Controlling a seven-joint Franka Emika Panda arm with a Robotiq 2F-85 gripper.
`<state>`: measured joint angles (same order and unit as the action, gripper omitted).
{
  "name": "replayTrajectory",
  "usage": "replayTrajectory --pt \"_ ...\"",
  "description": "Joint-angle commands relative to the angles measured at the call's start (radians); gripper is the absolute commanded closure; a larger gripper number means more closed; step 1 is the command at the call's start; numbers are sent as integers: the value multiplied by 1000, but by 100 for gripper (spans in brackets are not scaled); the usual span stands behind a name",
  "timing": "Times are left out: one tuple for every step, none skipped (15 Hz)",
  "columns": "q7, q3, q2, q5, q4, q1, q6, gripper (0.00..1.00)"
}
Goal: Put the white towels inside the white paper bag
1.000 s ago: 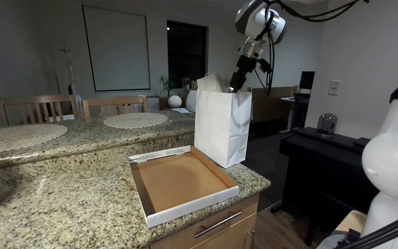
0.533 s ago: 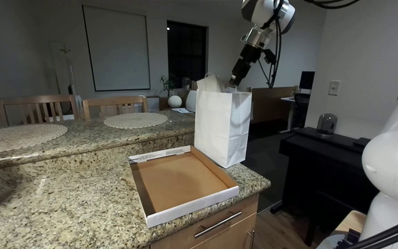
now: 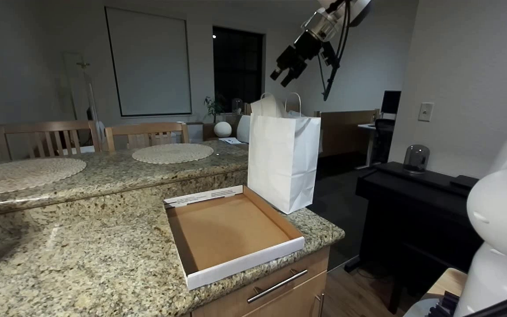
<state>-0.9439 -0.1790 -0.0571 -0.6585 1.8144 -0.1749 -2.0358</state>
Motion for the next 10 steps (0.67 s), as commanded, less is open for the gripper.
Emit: replayTrajectory --pt "155 13 64 -57 -87 25 -82 0" --pt "207 16 82 -60 -111 28 -105 0" --pt "256 18 112 -43 -150 28 -105 0" --pt "299 20 135 -25 -177 27 -108 0" --pt "347 21 161 1 -205 23 -104 0" --pt "394 21 183 38 -229 20 -95 0" --pt "430 20 201 76 -245 16 -84 0" --pt "459 22 218 116 -257 13 -76 0" --pt "489 24 237 157 -266 11 -76 0" --pt "505 27 251 200 -265 7 -59 0"
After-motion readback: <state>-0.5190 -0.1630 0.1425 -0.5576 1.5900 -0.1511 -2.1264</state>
